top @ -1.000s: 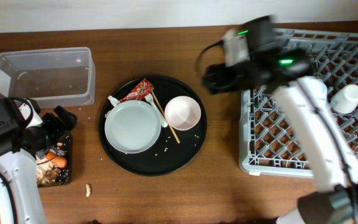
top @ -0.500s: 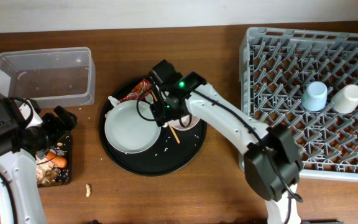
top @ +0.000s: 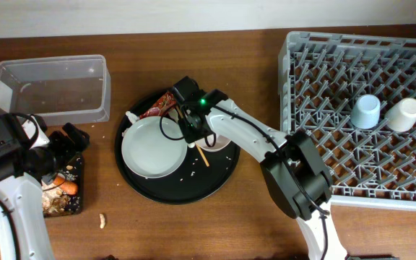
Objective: Sort waste into correct bins and load items into the dishwasher rack
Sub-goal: 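Reach the right gripper back to the pink bowl on the plate, then grasp the pink bowl rim with the right gripper and lift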
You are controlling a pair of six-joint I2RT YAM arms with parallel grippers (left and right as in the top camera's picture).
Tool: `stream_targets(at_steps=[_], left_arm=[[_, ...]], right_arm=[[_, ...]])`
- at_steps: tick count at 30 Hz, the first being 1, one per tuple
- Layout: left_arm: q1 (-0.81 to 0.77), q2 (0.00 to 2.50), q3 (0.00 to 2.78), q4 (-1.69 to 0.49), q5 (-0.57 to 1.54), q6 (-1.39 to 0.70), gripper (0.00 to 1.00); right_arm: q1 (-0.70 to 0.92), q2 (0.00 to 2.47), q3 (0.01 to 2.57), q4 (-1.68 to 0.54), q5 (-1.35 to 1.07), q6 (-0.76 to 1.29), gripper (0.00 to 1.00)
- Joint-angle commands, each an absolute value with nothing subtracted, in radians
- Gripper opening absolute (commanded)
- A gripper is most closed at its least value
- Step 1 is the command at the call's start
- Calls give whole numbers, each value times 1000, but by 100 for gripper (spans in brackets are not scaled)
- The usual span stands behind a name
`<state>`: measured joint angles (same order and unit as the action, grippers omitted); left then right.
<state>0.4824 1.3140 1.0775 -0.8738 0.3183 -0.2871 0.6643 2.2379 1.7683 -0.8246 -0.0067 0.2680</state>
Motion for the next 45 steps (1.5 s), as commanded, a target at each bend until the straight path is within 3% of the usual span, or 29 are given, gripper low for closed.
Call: stream_targets(at_steps=[1,12,19,25,33,41,45], left_arm=[[487,1314,1094,-872,326,-271,99],[487,1314,1094,-872,326,-271,99],[487,1314,1094,-872,326,-271,99],[487,1314,1094,-872,326,-271,99],[487,1314,1094,-872,326,-271,99],[487,1314,1094,-872,326,-271,99],[487,1314,1094,-872,326,-271,99]], right_arm=[[661,2247,1763,-822,16,297,35],[661,2234,1771,-835,15,297,26],[661,2222,1838,-909,15,297,4],[660,2213,1855,-942,12,305,4],[628,2132,2080,-1167,13,321,4],[390,1990,2201,-1300,-20,322,4],[164,1983,2196,-1374,-271,237,4]])
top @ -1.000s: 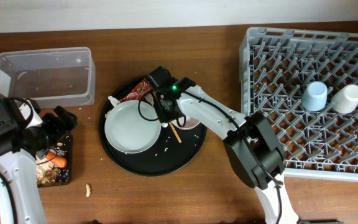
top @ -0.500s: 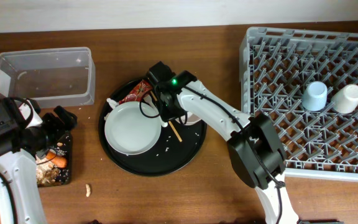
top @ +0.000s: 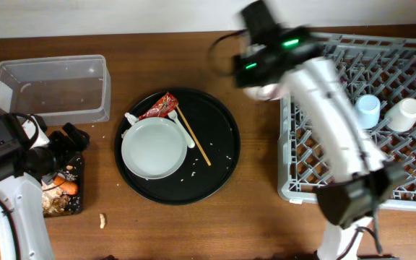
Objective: Sort waste into correct bins and load items into the dishwasher rack
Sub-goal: 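Grasp the pink bowl rim with the right gripper and lift, then carry the pink bowl to the rack and set it down upside down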
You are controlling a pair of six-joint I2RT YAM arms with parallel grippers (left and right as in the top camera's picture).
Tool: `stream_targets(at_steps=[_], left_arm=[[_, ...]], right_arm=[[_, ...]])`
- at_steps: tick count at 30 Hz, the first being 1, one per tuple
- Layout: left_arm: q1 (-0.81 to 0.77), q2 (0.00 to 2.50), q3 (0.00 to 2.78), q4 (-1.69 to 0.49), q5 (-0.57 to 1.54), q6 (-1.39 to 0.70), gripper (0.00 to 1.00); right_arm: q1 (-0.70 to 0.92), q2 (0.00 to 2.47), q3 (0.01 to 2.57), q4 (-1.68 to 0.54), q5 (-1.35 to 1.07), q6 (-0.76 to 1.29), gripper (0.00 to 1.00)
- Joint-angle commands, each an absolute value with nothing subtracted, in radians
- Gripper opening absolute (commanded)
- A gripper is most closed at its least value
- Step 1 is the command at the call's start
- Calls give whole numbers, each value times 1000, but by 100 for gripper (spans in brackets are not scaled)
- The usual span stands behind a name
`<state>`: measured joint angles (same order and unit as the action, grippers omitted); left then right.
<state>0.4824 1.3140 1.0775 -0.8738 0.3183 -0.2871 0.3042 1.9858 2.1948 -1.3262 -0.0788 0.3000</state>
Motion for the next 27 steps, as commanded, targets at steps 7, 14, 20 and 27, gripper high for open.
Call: stream_targets(at_steps=[7,14,20,27], left_arm=[[487,1314,1094,-872,326,-271,99],[487,1315,1094,-872,326,-271,99],[487,1314,1094,-872,326,-271,99],[487,1314,1094,-872,326,-271,99]], right_arm=[[-199,1981,2186,-1628,-682,-35,4],[-384,1883,1966,-1697,-723,-200,4],[-608,1705,1549,-1610,-998,-424,4],[-818,1690,1360,-1585,-1177,-651,4]])
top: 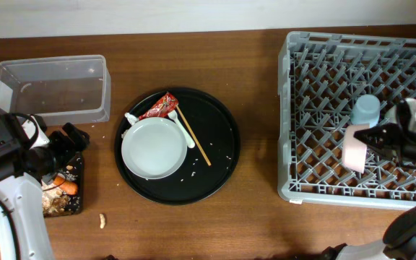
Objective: Sort waste into correct bins and load items into the dishwasher rack
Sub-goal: 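Carry the pink bowl to the rack and set it down upside down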
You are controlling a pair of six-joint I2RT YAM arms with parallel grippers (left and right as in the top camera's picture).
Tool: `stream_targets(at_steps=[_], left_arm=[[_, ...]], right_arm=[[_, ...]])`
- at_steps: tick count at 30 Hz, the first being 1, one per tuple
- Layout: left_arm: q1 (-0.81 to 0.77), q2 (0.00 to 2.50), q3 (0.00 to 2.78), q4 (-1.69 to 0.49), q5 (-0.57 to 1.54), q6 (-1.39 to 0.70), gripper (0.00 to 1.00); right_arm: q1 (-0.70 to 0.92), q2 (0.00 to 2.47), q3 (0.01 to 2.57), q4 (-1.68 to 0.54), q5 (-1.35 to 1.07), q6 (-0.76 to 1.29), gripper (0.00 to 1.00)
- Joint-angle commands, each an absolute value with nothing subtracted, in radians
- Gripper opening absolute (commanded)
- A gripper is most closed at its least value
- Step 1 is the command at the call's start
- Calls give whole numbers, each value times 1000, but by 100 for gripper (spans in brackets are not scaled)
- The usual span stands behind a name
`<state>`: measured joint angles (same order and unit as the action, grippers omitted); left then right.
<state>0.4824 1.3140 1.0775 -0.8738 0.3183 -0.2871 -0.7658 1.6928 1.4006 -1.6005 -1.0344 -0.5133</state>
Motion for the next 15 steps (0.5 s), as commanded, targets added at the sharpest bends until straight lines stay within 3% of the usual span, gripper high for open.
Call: stream_targets(at_steps=[1,7,15], left_arm=[[487,1314,1094,-872,326,-271,99],[487,1314,1094,-872,326,-271,99],[487,1314,1094,-872,326,-271,99]], right_arm=[[-829,1694,1348,-1570,-1205,-651,4],[-822,1697,1320,-1427,-1310,-620,4],[-827,1697,1320,-1259,-1244,-435,4]])
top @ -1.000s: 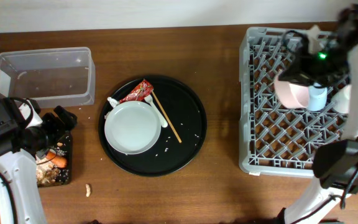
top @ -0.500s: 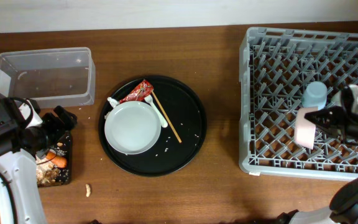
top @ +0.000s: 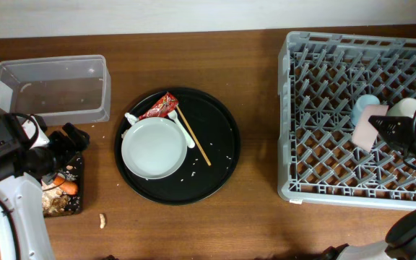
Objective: Sort waste into correct bins and load items into the dishwasher rack
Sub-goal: 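Carry the pink bowl to the rack and set it down upside down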
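Note:
In the overhead view my right gripper (top: 386, 128) is shut on a pink cup (top: 364, 130), which lies tilted on its side over the grey dishwasher rack (top: 316, 87). The cup is right beside a light blue cup (top: 363, 105) and a white cup (top: 403, 108) that stand in the rack. A black round tray (top: 219, 155) in the middle holds a white plate (top: 152, 148), a red wrapper (top: 157, 106), a white spoon (top: 185, 133) and a chopstick (top: 193, 137). My left gripper (top: 69, 141) hovers open over a black dish of food scraps (top: 63, 191).
A clear plastic bin (top: 53, 87) stands at the back left, close to my left arm. A small scrap (top: 101, 219) lies on the wooden table near the front left. The rack fills the right side.
My right gripper has moved the pink cup a little toward the back of the rack, from the middle rows to just beside the light blue cup. My left arm has not moved.
My right gripper was down at the pink cup on the black tray, beside the plate. Then it held the cup in the air near the rack's back left corner. After that the cup was over the rack's right half, and now it sits by the blue cup.

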You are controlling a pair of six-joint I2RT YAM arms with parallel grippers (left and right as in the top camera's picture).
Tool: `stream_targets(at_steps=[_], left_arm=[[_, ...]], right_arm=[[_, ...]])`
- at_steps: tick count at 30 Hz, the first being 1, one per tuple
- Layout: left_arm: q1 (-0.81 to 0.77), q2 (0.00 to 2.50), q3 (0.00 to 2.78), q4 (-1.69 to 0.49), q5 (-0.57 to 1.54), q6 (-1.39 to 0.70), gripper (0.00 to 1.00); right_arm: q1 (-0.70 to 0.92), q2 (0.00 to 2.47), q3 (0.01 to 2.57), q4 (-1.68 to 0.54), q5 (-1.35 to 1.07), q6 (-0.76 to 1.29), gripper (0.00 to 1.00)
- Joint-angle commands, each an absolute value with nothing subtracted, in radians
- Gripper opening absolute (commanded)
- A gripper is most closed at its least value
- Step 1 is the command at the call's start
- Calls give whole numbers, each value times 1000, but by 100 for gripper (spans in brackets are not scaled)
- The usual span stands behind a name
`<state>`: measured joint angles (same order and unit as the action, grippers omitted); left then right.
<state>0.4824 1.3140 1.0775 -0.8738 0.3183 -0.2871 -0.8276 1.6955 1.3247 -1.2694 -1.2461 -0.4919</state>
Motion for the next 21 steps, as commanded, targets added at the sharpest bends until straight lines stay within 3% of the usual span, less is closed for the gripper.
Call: stream_targets(at_steps=[1,9,21], left_arm=[[487,1315,1094,-872,326,-271,99],[487,1314,1094,-872,326,-271,99],[487,1314,1094,-872,326,-271,99]], right_arm=[[-826,1697,1320,-1258,-1244,-435,4],[-826,1713,1315,-1238,-1107,-379,4],[-825,1774,1312,-1254,-1200,-387,4]])
